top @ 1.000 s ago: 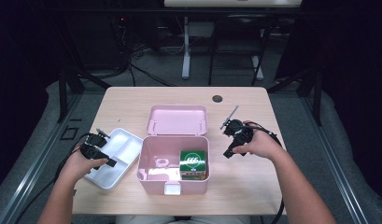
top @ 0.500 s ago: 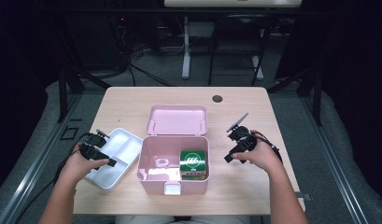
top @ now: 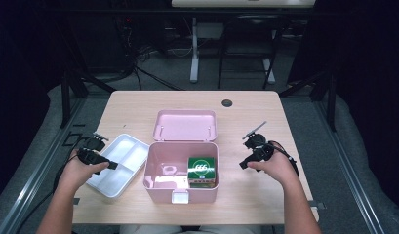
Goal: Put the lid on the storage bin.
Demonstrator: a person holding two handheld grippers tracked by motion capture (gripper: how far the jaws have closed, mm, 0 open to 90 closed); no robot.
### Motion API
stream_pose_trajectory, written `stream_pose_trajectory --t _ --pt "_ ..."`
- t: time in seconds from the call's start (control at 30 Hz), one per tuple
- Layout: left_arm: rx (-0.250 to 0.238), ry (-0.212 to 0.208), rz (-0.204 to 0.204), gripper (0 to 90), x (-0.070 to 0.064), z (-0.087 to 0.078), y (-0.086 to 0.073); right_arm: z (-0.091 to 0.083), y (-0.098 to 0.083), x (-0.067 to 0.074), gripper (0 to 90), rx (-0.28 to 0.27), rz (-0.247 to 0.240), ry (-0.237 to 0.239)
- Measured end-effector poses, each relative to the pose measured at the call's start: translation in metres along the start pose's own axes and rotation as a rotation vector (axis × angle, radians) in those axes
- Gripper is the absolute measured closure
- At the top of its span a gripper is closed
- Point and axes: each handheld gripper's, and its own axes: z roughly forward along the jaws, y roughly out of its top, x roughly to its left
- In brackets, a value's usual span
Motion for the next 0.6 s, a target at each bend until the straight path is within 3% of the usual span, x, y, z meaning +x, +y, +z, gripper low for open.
stream_pose_trajectory --t 0.07,0.2,0.3,0.4,0.47,0.6 --pt "0.006 -0.017 0.005 37.4 0.003 0.0 0.001 -0.004 -0.001 0.001 33.0 -0.031 0.015 0.006" --pt "-0.003 0.004 0.025 45.2 0.004 -0.001 0.005 -0.012 -0.002 0.001 33.6 -0.08 0.049 -0.013" --pt "0.02 -0.022 0.023 50.5 0.002 0.0 0.008 -0.014 -0.003 0.001 36.3 -0.116 0.052 0.008" --pt "0.014 -0.02 0.043 52.4 -0.001 0.002 0.011 -0.016 -0.004 0.002 37.3 -0.118 0.051 0.006" --pt "0.033 -0.036 0.045 53.0 -0.003 0.004 0.013 -0.015 -0.004 0.002 37.2 -0.12 0.045 -0.004" --pt "0.077 -0.016 0.076 56.4 -0.007 0.009 0.018 -0.014 -0.007 0.002 40.6 -0.099 0.053 -0.007"
